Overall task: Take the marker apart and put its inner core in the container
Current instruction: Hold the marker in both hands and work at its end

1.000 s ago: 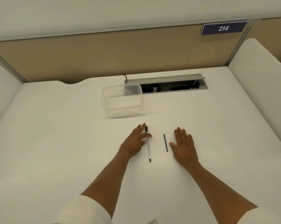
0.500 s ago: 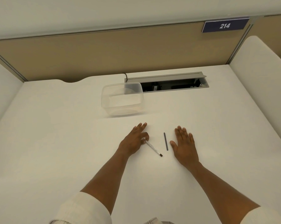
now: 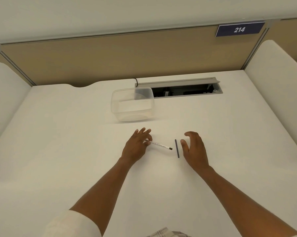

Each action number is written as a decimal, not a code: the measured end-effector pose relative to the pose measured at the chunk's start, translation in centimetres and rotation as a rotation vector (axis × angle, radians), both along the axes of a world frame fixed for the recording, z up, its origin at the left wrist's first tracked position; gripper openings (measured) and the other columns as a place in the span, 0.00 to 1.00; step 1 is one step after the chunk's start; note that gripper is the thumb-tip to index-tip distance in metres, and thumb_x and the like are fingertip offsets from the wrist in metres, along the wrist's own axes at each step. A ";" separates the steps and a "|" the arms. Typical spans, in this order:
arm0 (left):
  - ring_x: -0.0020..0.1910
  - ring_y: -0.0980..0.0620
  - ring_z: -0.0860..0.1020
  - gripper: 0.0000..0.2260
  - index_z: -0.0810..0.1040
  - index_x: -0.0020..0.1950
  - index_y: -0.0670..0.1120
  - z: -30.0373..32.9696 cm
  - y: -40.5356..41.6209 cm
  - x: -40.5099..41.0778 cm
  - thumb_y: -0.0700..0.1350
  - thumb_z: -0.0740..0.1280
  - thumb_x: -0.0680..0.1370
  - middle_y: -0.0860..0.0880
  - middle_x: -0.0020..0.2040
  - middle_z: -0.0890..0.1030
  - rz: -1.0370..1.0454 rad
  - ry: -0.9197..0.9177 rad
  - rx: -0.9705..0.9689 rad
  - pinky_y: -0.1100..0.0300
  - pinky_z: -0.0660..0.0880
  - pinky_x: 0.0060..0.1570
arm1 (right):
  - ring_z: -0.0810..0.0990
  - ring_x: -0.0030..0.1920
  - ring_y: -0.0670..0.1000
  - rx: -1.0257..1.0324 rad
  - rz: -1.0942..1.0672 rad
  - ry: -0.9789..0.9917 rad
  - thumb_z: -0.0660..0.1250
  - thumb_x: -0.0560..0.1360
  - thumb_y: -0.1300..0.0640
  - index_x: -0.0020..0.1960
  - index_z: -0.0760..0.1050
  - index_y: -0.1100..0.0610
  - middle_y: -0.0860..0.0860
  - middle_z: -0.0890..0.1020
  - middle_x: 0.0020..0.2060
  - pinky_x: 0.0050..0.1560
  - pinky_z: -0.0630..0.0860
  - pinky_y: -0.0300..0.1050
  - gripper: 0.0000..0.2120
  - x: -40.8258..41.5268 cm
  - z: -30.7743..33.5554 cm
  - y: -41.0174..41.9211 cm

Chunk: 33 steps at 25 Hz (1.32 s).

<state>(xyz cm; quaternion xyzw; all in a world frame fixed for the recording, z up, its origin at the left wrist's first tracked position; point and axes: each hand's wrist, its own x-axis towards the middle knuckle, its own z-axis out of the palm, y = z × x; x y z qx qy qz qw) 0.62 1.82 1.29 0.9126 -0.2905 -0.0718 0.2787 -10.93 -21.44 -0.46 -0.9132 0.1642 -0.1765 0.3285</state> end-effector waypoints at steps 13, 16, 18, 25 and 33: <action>0.41 0.52 0.77 0.04 0.78 0.47 0.51 2.2 2.9 -3.3 0.42 0.69 0.76 0.56 0.41 0.82 0.214 -0.128 -0.111 0.56 0.73 0.46 | 0.75 0.26 0.50 0.791 0.112 0.530 0.61 0.79 0.42 0.34 0.77 0.57 0.51 0.77 0.27 0.27 0.70 0.41 0.23 1.8 5.2 5.4; 0.38 0.51 0.79 0.04 0.79 0.45 0.49 2.8 3.0 -3.4 0.39 0.69 0.75 0.55 0.39 0.82 0.170 -0.164 -0.150 0.53 0.74 0.45 | 0.71 0.23 0.49 0.854 0.055 0.527 0.60 0.79 0.40 0.32 0.73 0.56 0.49 0.73 0.23 0.24 0.66 0.39 0.25 2.1 5.6 5.8; 0.38 0.50 0.79 0.05 0.79 0.45 0.48 3.1 3.2 -3.4 0.39 0.69 0.75 0.54 0.39 0.83 0.163 -0.183 -0.161 0.54 0.73 0.46 | 0.68 0.22 0.49 0.881 0.029 0.528 0.59 0.79 0.40 0.32 0.71 0.55 0.47 0.70 0.22 0.23 0.63 0.38 0.24 2.4 5.9 5.9; 0.38 0.50 0.76 0.04 0.78 0.47 0.51 3.3 3.9 -3.6 0.49 0.71 0.76 0.55 0.41 0.82 0.099 -0.185 -0.039 0.56 0.66 0.53 | 0.61 0.24 0.49 0.910 -0.001 0.569 0.59 0.79 0.47 0.34 0.64 0.54 0.48 0.64 0.26 0.25 0.56 0.39 0.18 2.8 6.4 7.0; 0.34 0.55 0.71 0.02 0.79 0.44 0.51 3.7 3.9 -2.7 0.46 0.68 0.77 0.58 0.34 0.78 0.076 0.007 -0.034 0.58 0.67 0.36 | 0.55 0.27 0.48 0.905 0.034 0.537 0.58 0.81 0.48 0.34 0.61 0.53 0.48 0.61 0.28 0.27 0.52 0.41 0.19 2.9 6.0 7.1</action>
